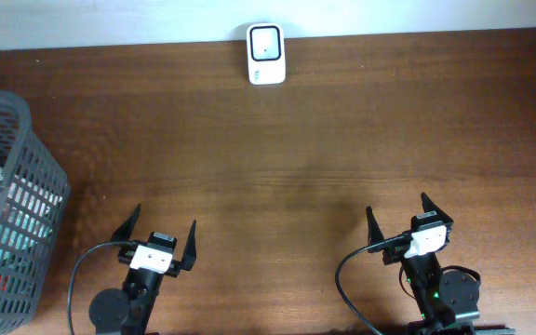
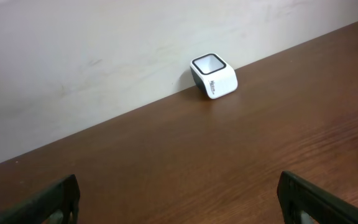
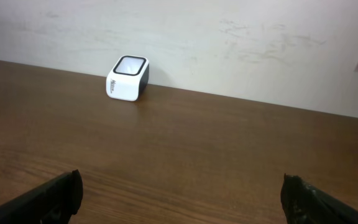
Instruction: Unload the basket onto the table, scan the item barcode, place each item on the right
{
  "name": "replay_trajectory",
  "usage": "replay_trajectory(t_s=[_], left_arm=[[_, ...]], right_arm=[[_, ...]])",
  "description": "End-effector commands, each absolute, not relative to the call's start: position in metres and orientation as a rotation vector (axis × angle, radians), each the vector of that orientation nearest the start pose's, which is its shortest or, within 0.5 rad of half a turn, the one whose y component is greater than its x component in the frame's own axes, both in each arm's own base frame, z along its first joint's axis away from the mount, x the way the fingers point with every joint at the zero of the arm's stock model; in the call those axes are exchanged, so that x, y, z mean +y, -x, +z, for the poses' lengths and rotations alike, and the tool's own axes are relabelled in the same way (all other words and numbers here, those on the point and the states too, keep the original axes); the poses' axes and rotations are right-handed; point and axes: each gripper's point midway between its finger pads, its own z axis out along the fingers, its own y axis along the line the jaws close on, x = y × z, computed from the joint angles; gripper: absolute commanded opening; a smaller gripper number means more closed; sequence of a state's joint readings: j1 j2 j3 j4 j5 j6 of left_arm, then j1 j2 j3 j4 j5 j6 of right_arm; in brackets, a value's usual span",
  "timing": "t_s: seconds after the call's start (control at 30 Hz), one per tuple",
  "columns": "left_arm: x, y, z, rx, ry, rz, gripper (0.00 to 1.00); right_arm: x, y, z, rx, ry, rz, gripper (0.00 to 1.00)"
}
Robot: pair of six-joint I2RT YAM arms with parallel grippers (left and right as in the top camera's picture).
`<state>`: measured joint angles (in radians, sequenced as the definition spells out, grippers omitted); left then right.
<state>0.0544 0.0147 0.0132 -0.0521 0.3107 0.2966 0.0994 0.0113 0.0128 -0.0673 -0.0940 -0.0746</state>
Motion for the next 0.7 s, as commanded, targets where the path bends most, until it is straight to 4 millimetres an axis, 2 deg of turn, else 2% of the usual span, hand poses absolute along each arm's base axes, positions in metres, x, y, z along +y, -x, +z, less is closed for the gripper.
replay_trajectory(t_s=[0.0,0.67], left_arm=[[-0.0437,-0.2395,0.1640,1.553,-0.455,0.005,0.99],[-0.0437,-0.2395,0.1640,1.553,-0.455,0.005,0.99]], right_arm=[[0.0403,-0.2427,0.1581,1.627,0.209,0.096,0.99],[0.0403,-0.2427,0.1581,1.627,0.209,0.096,0.98]])
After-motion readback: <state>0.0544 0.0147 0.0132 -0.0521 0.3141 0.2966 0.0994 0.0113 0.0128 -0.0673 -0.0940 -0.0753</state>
